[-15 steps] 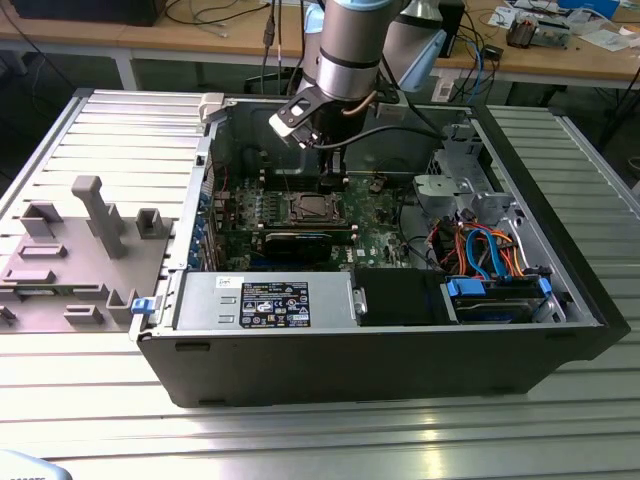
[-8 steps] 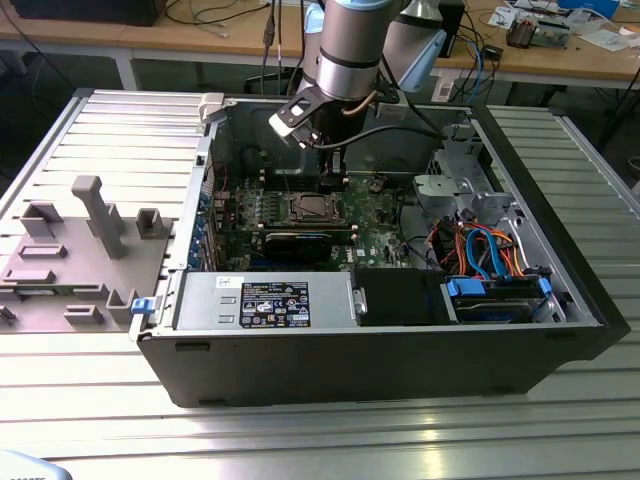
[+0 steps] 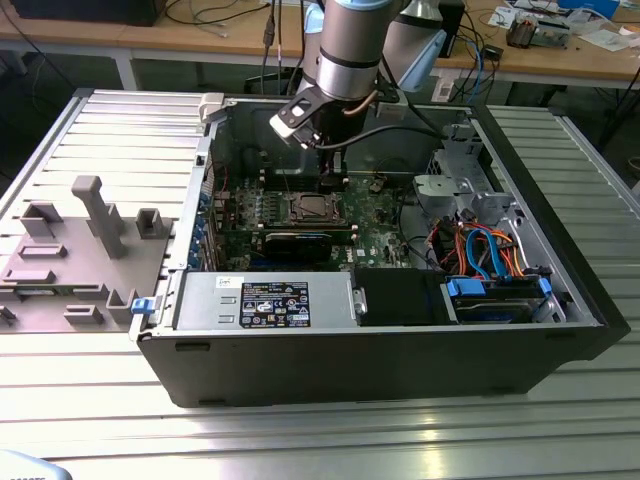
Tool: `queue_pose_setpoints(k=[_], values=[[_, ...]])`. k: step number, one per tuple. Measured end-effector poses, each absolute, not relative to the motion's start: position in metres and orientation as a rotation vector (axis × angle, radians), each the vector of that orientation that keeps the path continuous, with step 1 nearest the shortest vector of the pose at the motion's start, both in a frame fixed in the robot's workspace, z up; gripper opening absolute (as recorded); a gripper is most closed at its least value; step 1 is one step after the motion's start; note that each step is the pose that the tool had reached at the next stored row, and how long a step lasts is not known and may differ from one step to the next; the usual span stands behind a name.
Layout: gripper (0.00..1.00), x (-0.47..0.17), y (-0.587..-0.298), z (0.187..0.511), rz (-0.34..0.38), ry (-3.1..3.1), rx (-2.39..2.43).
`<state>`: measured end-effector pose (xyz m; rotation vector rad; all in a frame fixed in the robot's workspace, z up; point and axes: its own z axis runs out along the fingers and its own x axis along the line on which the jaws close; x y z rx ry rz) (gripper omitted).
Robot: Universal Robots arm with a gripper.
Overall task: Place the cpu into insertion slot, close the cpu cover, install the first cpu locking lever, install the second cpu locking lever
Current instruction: 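Install the first cpu locking lever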
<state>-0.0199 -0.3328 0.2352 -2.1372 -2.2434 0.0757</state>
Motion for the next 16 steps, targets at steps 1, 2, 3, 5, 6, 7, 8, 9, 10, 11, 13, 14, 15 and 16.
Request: queue_pose_setpoints(k=[1,2,3,5,6,7,8,9,10,11,13,14,15,16], values=[[0.11,-0.0199,-0.3328,0.2352,0.076,-2.247,-2.134],[0.11,-0.0199,-0.3328,0.2352,0.076,-2.25,-2.13],[0.11,-0.0199,-0.3328,0.2352,0.076,-2.255,-2.126],[0.11,-0.0199,-0.3329,0.2352,0.077,-2.285,-2.094],[0.11,-0.0199,-0.3329,0.2352,0.077,-2.3,-2.079],[0.11,-0.0199,-0.333,0.2352,0.078,-2.307,-2.07],[0.11,-0.0199,-0.333,0.2352,0.078,-2.311,-2.066],[0.11,-0.0199,-0.333,0.2352,0.078,-2.313,-2.064],[0.11,-0.0199,-0.333,0.2352,0.078,-2.315,-2.062],[0.11,-0.0199,-0.333,0.2352,0.078,-2.316,-2.06],[0.11,-0.0199,-0.3331,0.2352,0.078,-2.32,-2.057],[0.11,-0.0199,-0.3331,0.2351,0.078,-2.321,-2.055],[0.11,-0.0199,-0.3331,0.2351,0.078,-2.323,-2.053],[0.11,-0.0199,-0.3332,0.2352,0.078,-2.325,-2.051]])
